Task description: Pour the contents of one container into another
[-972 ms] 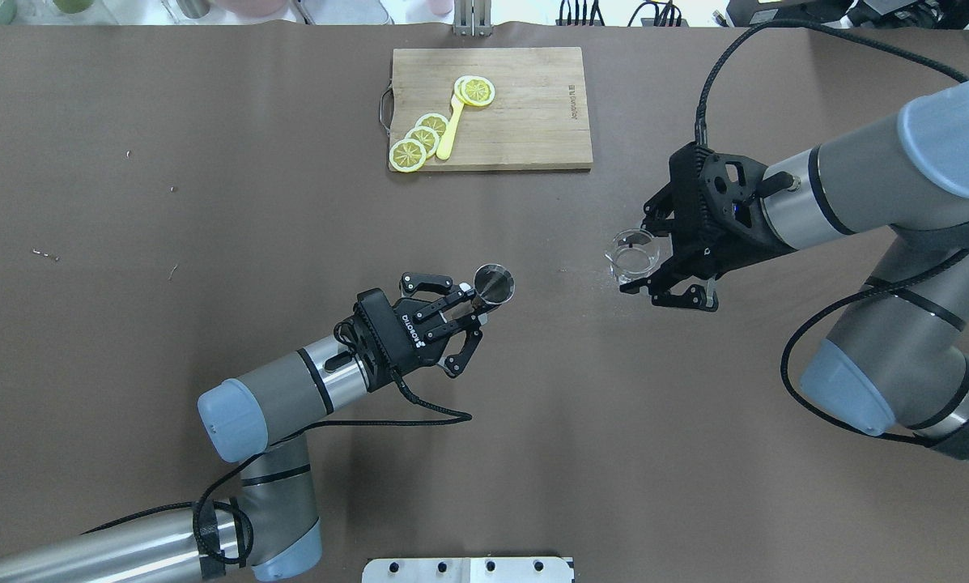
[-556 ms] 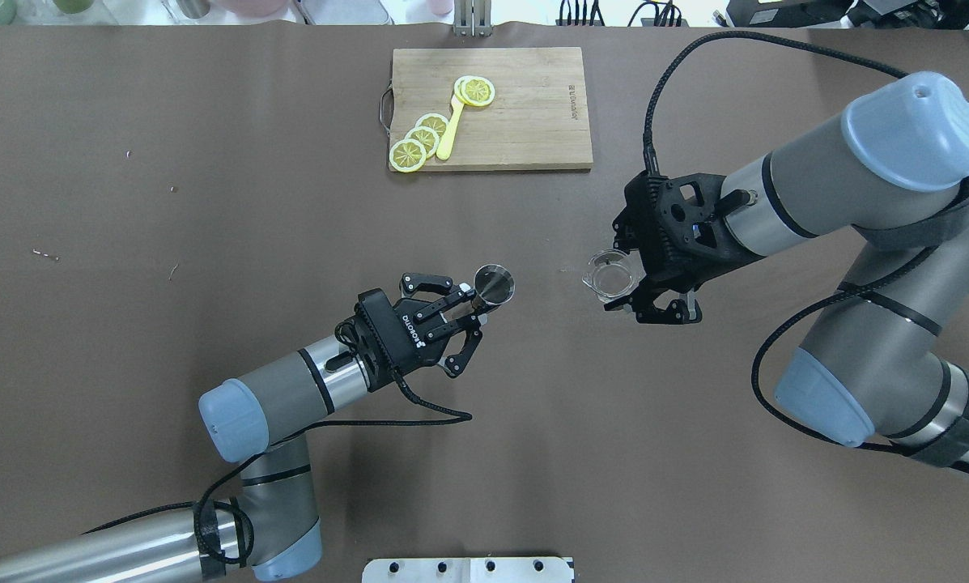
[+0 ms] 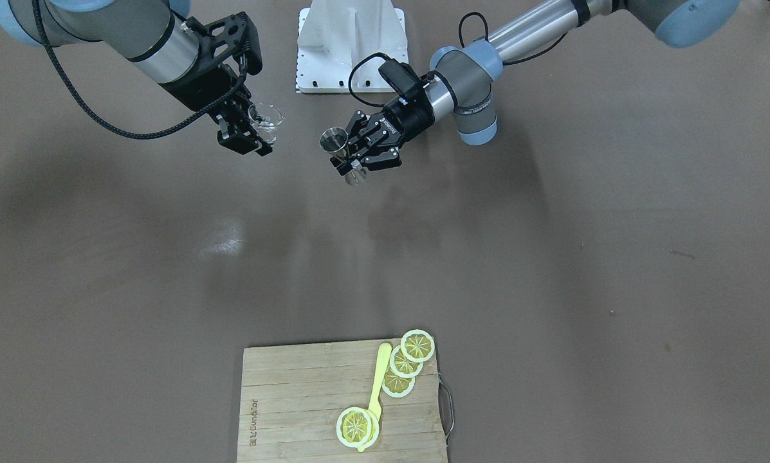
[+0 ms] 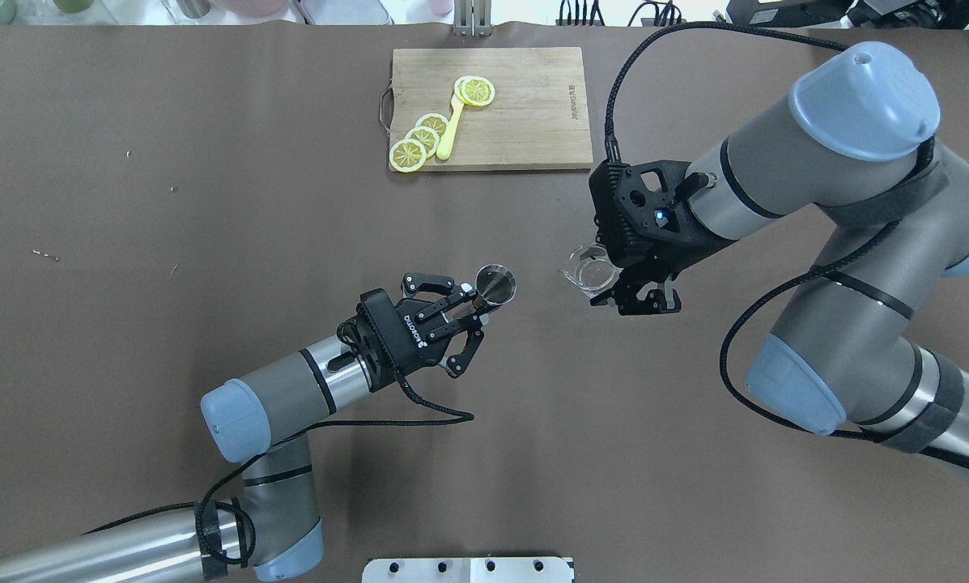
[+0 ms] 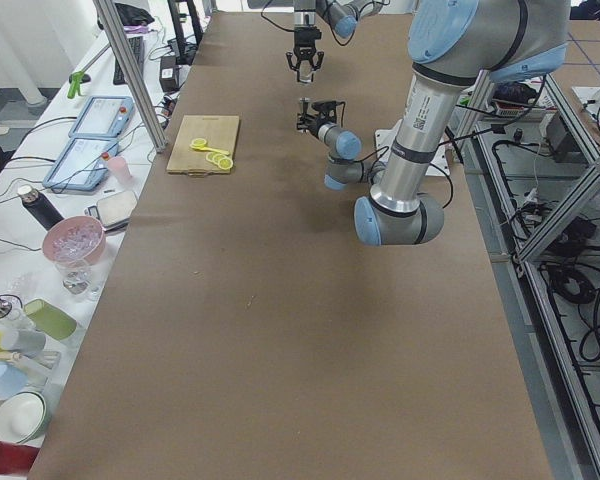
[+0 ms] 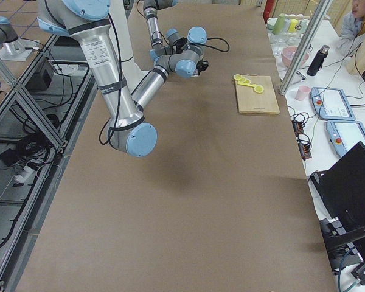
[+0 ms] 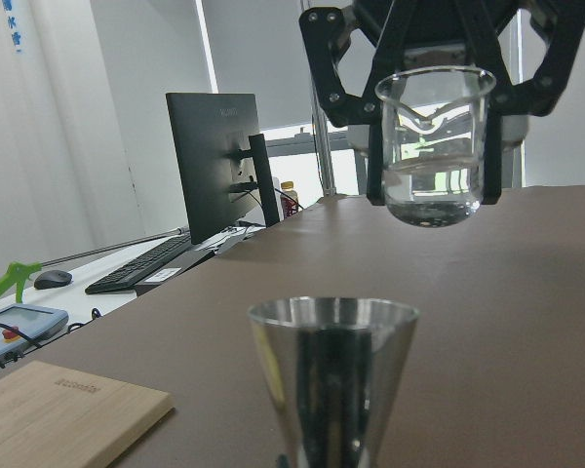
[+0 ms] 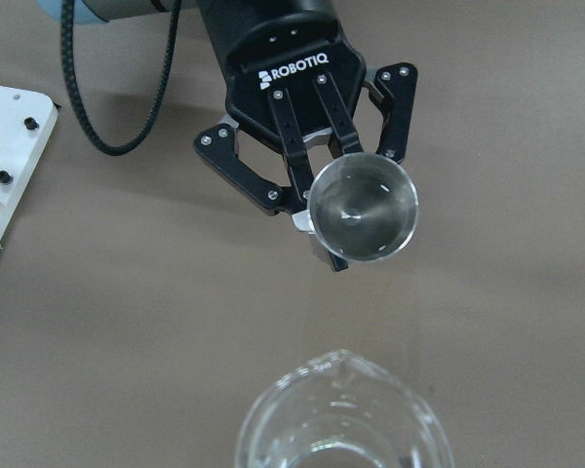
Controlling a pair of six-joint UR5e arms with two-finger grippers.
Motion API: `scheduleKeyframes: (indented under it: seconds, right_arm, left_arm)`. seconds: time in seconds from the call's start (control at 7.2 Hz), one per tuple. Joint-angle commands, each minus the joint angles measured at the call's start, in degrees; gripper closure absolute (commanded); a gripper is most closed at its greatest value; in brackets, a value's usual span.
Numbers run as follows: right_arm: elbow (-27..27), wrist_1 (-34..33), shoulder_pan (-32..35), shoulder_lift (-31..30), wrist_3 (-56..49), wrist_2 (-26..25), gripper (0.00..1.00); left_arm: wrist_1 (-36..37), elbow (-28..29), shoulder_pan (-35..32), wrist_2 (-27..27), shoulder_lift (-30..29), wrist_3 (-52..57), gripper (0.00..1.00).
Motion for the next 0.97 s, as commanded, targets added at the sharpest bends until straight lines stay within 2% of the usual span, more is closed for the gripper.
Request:
scheduleKeyframes:
  seconds: [0.0, 0.42, 0.83]
  right_arm:
    - [-0.78, -4.43, 0.0, 2.65, -0.03, -0.52, 1.0]
    - [-0.26, -10.32, 0.0, 5.46, 0.14, -2.62, 1.0]
    - [0.27, -19.27, -0.44, 9.32, 0.14, -5.44, 1.0]
  left_arm:
    - [0.0, -0.04, 0.0, -0.09, -0.03, 0.0, 1.0]
    - [0.0, -0.04, 0.0, -0.18, -0.38, -0.09, 1.0]
    - [-0.08, -0.04, 0.09, -0.18, -0.38, -0.09, 1.0]
